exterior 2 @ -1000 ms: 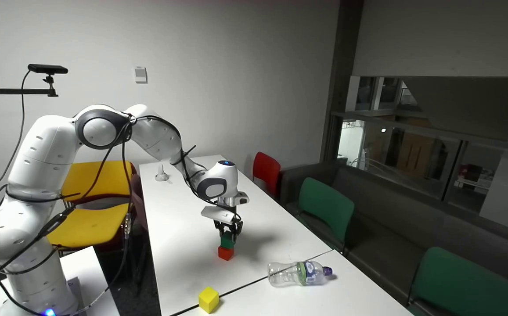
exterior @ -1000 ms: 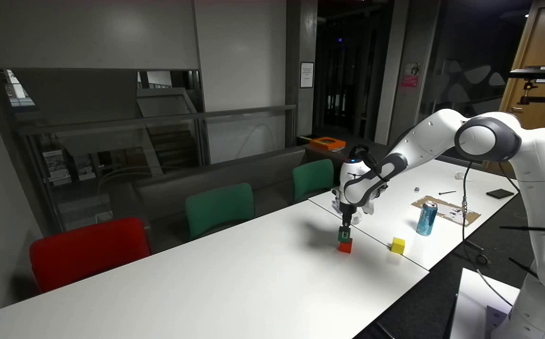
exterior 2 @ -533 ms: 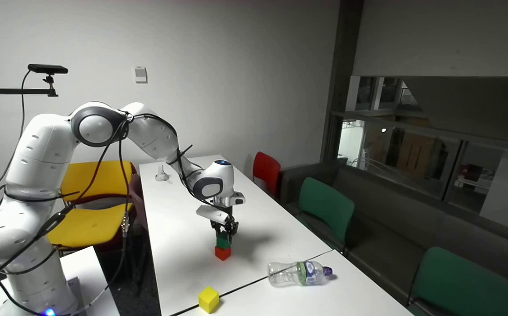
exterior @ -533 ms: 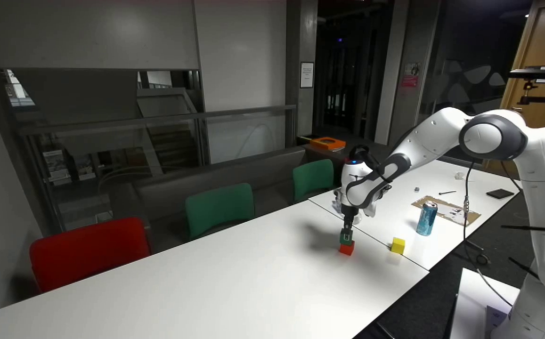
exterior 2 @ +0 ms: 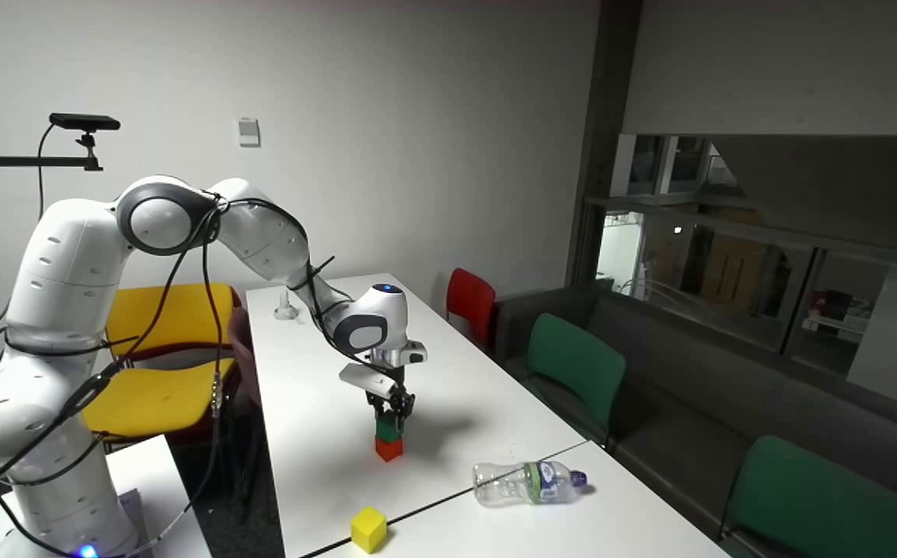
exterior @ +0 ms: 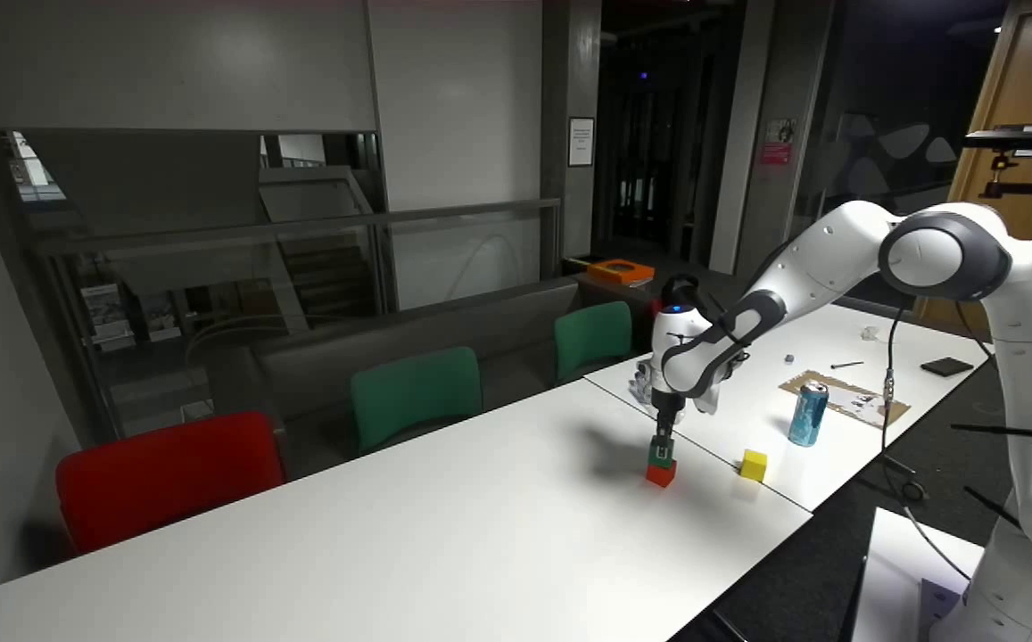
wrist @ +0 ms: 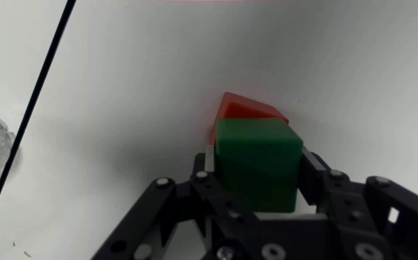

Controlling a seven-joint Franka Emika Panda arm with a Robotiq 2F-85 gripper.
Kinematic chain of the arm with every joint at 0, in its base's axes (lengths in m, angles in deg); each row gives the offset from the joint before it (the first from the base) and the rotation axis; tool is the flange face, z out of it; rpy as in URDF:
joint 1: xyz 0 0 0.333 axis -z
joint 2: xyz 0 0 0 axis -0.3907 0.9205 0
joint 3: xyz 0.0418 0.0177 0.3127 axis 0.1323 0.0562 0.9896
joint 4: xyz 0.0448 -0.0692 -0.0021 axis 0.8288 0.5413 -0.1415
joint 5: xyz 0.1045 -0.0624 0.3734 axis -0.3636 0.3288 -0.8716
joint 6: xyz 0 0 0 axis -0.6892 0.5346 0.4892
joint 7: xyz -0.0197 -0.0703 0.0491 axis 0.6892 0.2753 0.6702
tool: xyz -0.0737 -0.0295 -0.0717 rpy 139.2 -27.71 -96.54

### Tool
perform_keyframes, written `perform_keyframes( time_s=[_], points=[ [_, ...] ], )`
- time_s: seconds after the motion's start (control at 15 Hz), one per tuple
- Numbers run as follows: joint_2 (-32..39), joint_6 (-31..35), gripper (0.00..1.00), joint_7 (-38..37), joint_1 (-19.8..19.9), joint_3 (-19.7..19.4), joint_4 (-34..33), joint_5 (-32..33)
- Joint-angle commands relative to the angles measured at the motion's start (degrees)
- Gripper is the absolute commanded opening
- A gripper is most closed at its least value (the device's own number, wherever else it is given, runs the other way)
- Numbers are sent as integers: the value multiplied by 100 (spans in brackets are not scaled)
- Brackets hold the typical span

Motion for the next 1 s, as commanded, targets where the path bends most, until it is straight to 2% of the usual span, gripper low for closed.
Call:
perform_keyframes(
  time_s=[0.0, 0.13, 0.2, 0.27, 0.4, 0.47, 0.93],
  points=[
    [-118, 163, 31, -140, -100, -88, 360, 117],
    [-102, 118, 31, -157, -113, -92, 344, 142],
    [-98, 89, 81, -145, -112, -87, 336, 142],
    [-90, 80, 81, -136, -107, -81, 336, 132],
    [-33, 61, 95, -133, -111, -67, 398, 114],
    [5, 39, 100, -144, -123, -67, 413, 117],
    [-93, 114, 100, -327, -169, -150, 666, 173]
  ],
)
